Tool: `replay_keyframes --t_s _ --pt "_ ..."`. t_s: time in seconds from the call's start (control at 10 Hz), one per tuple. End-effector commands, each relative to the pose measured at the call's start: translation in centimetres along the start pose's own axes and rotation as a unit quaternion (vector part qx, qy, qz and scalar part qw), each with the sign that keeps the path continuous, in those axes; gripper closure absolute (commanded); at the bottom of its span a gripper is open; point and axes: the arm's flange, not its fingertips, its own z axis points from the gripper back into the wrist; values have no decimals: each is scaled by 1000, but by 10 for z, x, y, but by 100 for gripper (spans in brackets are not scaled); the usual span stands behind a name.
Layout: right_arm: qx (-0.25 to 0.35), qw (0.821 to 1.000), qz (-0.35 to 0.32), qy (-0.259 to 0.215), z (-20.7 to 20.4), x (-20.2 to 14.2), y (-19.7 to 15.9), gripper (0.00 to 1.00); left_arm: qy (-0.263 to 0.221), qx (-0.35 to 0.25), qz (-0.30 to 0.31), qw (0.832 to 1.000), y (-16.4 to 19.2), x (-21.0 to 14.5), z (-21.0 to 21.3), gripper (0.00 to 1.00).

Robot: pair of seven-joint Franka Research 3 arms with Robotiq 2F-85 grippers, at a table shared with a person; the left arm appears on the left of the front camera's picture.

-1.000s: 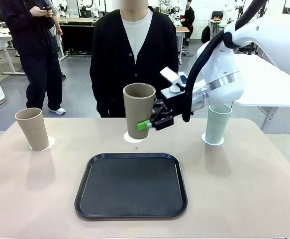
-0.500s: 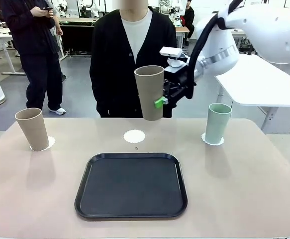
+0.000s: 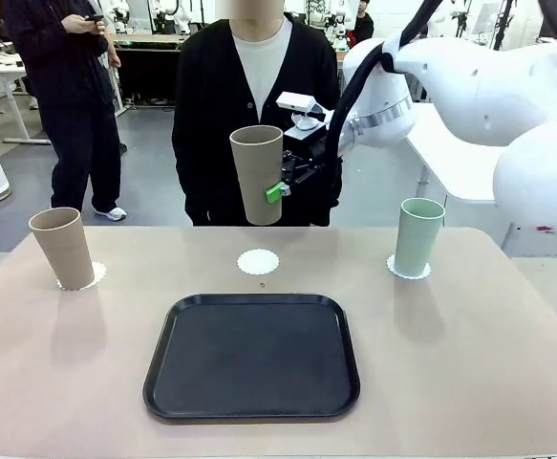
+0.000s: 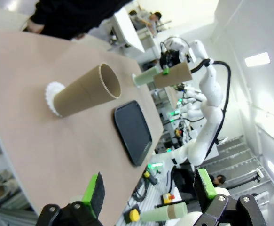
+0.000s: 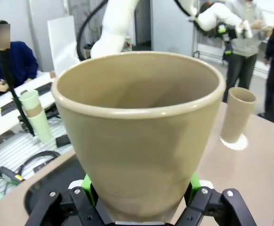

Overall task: Place coasters on the table and set cups on them.
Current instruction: Take one Reusable plastic cup from the Flat Tray and place it on a coaster set by the human.

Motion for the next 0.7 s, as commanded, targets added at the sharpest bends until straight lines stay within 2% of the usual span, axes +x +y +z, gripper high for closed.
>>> replay_keyframes --t_s 0.0,0.1,0.2,0.6 --pt "-38 999 11 28 12 0 -10 18 0 4 2 1000 -2 0 0 0" --pt "-84 995 13 44 10 1 -8 18 0 4 2 1000 -2 0 0 0" --pt "-19 1000 2 8 7 -5 -6 18 0 4 2 1000 -2 0 0 0" --pt "-40 999 10 6 15 -8 -16 18 0 4 2 1000 -2 0 0 0"
